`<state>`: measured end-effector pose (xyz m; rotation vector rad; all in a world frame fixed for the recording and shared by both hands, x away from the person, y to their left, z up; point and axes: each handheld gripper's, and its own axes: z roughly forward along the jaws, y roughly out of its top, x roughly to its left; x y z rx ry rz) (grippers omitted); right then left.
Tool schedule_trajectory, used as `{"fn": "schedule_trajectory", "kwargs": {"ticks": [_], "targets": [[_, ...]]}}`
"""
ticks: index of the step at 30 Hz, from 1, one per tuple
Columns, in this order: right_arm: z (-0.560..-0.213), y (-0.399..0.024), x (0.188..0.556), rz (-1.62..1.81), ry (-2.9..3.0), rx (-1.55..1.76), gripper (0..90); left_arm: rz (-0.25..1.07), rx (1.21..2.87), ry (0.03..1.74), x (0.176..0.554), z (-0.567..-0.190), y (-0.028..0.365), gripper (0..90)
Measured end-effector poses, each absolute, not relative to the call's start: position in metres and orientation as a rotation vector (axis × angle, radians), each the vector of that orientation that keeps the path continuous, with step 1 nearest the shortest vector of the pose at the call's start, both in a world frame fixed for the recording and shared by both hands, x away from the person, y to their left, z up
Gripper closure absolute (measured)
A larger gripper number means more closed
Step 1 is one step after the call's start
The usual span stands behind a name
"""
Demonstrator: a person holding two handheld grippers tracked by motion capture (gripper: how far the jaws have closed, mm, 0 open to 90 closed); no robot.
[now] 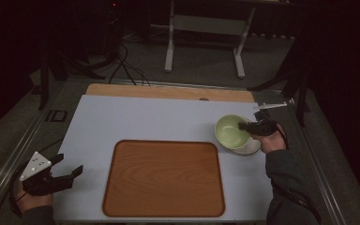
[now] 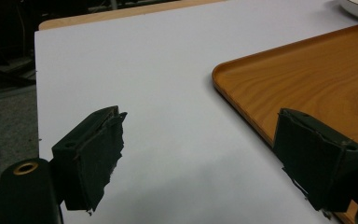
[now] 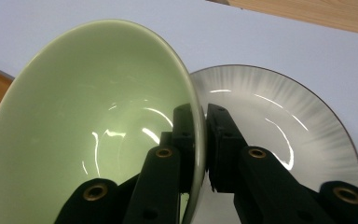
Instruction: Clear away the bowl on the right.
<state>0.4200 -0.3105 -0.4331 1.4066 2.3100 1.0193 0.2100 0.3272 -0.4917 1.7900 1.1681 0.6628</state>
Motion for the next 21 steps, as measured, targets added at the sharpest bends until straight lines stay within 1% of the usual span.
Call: {"fn": "schedule_trajectory", "kwargs": {"ticks": [21], "targets": [[-0.426, -0.293, 0.414, 1.060, 2.366, 1.334, 82.8, 0.666, 1.788, 1.167, 0.210, -0.491, 0.327, 15.8]]}}
